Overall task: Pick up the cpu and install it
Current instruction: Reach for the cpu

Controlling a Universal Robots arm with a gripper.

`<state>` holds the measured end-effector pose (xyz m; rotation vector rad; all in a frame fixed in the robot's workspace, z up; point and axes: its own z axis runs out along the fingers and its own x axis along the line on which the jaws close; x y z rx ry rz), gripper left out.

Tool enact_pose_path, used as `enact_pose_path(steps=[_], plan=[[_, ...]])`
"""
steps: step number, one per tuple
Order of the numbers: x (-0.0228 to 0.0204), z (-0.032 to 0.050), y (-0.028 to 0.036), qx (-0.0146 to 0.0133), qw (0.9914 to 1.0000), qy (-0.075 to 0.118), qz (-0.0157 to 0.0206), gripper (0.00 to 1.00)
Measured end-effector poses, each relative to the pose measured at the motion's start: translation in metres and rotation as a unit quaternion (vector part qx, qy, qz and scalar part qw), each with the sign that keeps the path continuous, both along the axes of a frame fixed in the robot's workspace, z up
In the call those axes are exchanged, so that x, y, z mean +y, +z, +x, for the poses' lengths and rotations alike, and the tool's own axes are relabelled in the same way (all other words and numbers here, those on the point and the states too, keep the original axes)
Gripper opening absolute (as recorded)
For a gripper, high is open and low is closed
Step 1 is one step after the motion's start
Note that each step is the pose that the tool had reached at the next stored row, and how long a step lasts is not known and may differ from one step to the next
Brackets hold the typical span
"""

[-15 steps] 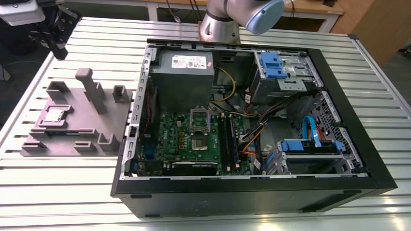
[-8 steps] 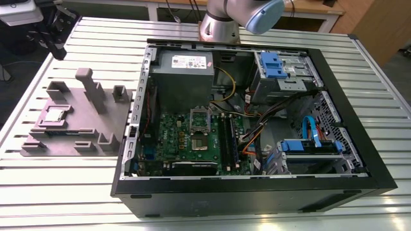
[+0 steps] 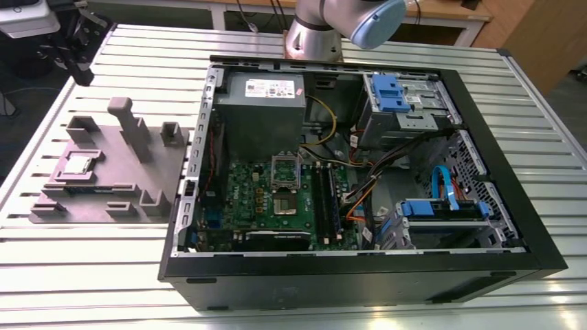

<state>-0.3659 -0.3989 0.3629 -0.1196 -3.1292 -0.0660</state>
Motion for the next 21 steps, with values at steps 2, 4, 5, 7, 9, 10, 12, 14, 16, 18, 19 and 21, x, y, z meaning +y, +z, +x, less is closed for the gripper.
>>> enact_pose_path(steps=[2,4,5,7,9,10,12,14,16,18,19,21], plan=[[0.0000,-0.0005,-0.0001,0.0000,1.00000,0.000,0.0000,0.10],[0.0000,-0.0012,-0.0003,0.0000,1.00000,0.000,0.0000,0.10],[0.0000,-0.0013,-0.0003,0.0000,1.00000,0.000,0.0000,0.10],[0.0000,-0.0016,-0.0005,0.0000,1.00000,0.000,0.0000,0.10],[0.0000,-0.0019,-0.0006,0.0000,1.00000,0.000,0.0000,0.10],[0.0000,-0.0021,-0.0008,0.0000,1.00000,0.000,0.0000,0.10],[0.0000,-0.0024,-0.0009,0.0000,1.00000,0.000,0.0000,0.10],[0.0000,-0.0029,-0.0013,0.0000,1.00000,0.000,0.0000,0.10],[0.0000,-0.0031,-0.0014,0.0001,1.00000,0.000,-0.0001,0.10],[0.0000,-0.0035,-0.0017,0.0000,1.00000,0.000,0.0000,0.10],[0.0000,-0.0037,-0.0017,0.0000,1.00000,0.000,0.0000,0.10],[0.0000,-0.0041,-0.0019,0.0000,1.00000,0.000,0.0000,0.10]])
